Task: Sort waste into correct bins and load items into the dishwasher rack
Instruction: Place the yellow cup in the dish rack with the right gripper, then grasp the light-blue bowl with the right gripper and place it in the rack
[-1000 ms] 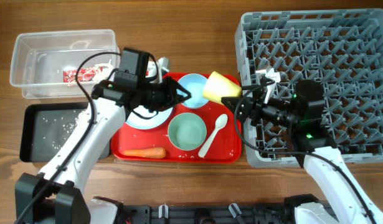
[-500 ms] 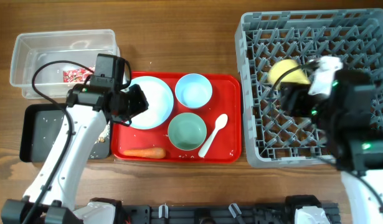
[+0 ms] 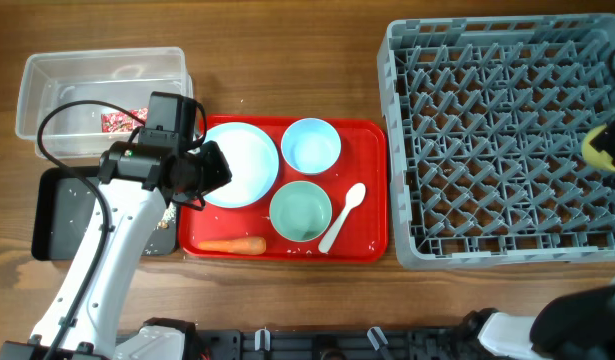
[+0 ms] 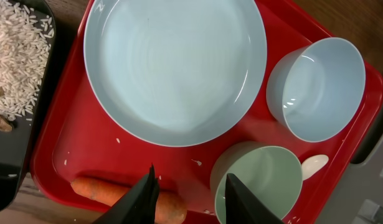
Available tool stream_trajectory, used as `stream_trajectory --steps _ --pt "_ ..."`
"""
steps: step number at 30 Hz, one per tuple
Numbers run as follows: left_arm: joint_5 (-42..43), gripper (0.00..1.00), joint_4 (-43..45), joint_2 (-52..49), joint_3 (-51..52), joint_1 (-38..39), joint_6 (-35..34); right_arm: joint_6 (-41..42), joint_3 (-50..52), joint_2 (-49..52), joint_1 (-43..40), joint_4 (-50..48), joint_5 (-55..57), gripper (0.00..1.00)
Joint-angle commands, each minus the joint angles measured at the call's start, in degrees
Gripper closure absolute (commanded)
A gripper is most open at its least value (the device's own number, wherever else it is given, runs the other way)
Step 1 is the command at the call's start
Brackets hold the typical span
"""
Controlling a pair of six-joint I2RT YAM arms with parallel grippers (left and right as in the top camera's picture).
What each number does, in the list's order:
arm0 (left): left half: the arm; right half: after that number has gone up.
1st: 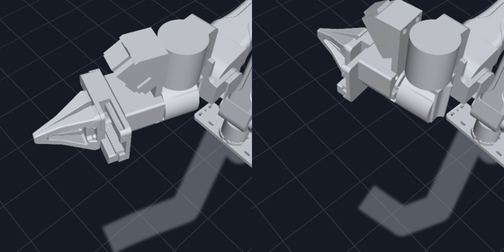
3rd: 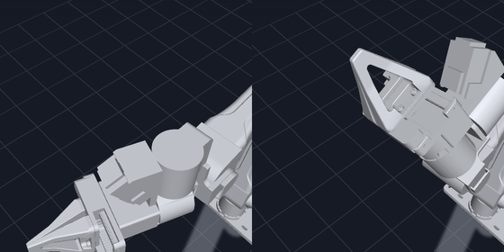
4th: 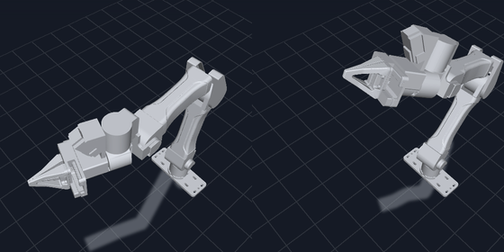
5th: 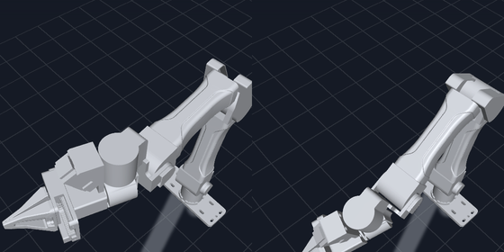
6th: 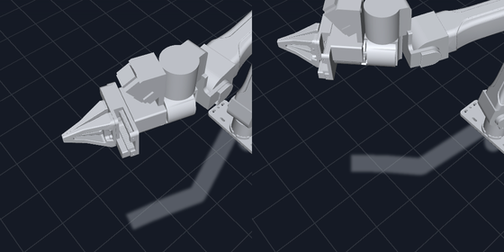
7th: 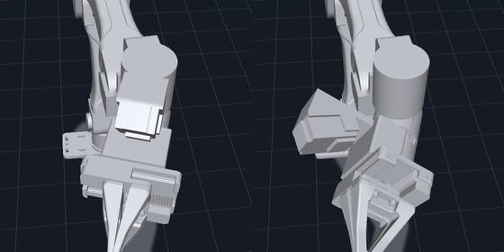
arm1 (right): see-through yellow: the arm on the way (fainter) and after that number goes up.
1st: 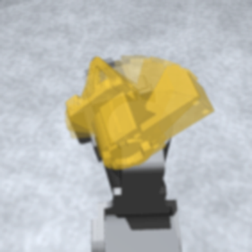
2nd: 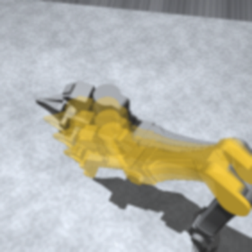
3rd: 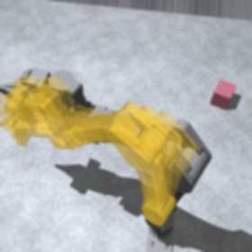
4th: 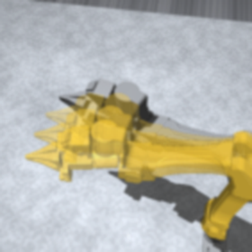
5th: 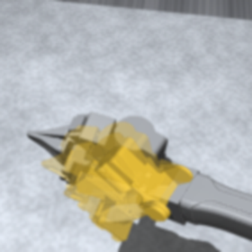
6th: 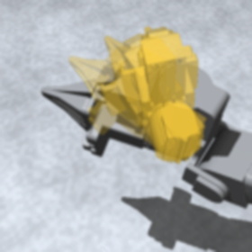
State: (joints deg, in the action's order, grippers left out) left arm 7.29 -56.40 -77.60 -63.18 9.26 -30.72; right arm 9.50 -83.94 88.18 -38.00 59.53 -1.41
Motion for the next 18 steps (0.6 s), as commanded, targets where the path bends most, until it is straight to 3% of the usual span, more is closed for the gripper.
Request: stream_trajectory --steps 1,4,5,6,7,9,12,14,15,18 --pt "-0.7 0.64 -0.1 1.1 -0.3 -0.3 0.7 2.6 -1.3 4.4 -2.2 -2.0 -0.1 0.4" --pt "-0.7 0.63 0.0 1.1 -0.3 -0.3 0.7 2.7 -1.3 7.8 -2.2 -3.9 -0.1 0.39" --pt "-0.7 0.63 -0.1 1.1 -0.3 -0.3 0.7 2.7 -1.3 9.0 -2.2 -4.5 -0.1 0.34" --pt "-0.7 0.63 -0.1 1.1 -0.3 -0.3 0.7 2.6 -1.3 9.7 -2.2 -4.9 -0.1 0.24" --pt "-0.7 0.63 -0.2 1.1 -0.3 -0.3 0.7 2.8 -1.3 10.0 -2.2 -5.7 -0.4 0.01" --pt "-0.7 0.6 -0.2 1.1 -0.3 -0.3 0.7 2.6 -1.3 9.8 -2.2 -7.6 -4.7 0.0" --pt "-0.7 0.57 -0.3 1.1 -0.3 -0.3 0.7 -0.2 -1.3 7.4 -1.9 -9.3 -21.5 0.0" --pt "-0.8 0.41 -0.3 1.1 -0.3 -0.3 0.7 -3.1 -1.4 3.7 0.3 -9.7 -27.3 0.01" --pt "-0.8 0.33 -0.3 1.1 -0.3 -0.3 0.7 -5.6 -1.4 0.5 3.3 -9.5 -28.0 0.0" --pt "-0.8 0.29 -0.2 1.1 -0.3 -0.3 0.7 -9.6 -1.3 -6.9 17.2 -8.1 -28.0 0.0"
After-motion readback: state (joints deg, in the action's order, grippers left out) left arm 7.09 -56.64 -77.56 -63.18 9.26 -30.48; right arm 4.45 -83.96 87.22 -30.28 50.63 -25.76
